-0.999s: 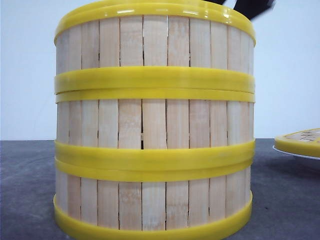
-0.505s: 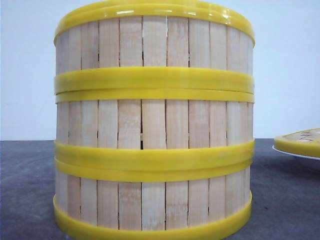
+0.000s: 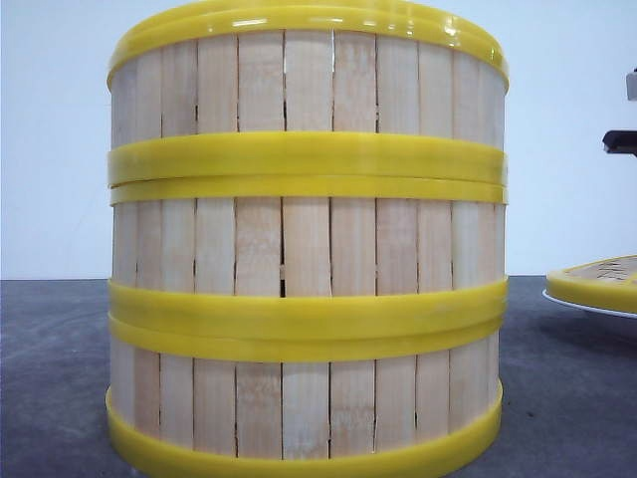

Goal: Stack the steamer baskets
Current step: 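Grasp the lid's center hub with the right gripper and lift it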

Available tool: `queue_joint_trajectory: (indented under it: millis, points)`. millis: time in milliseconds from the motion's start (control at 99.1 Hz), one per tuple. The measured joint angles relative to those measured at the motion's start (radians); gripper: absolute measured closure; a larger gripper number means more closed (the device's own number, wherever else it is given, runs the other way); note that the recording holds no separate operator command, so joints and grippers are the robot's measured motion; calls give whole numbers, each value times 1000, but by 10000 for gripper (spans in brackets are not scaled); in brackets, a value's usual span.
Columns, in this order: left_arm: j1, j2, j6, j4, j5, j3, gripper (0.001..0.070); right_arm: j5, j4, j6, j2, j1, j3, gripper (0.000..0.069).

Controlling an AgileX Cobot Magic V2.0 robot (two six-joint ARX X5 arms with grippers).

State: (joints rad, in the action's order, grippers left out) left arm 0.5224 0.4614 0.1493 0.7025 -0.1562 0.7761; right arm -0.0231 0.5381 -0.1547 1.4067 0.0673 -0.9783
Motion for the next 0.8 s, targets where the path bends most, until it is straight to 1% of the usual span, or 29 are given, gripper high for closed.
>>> queue_joint_trajectory:
  millis: [81, 182, 273, 474, 606, 797]
  points:
    - [0, 0, 0, 0, 0, 0, 363, 0, -8, 0, 7, 0, 0, 455]
    - [0, 0, 0, 0, 0, 0, 363, 0, -18, 0, 14, 0, 0, 507]
    - [0, 0, 0, 0, 0, 0, 363, 1, -19, 0, 20, 0, 0, 539]
    - [0, 0, 0, 0, 0, 0, 363, 21, -11, 0, 28, 0, 0, 564]
    - [0, 0, 0, 0, 0, 0, 363, 21, -8, 0, 28, 0, -1, 628]
    - [0, 0, 0, -1, 0, 0, 363, 21, -9, 0, 28, 0, -1, 633]
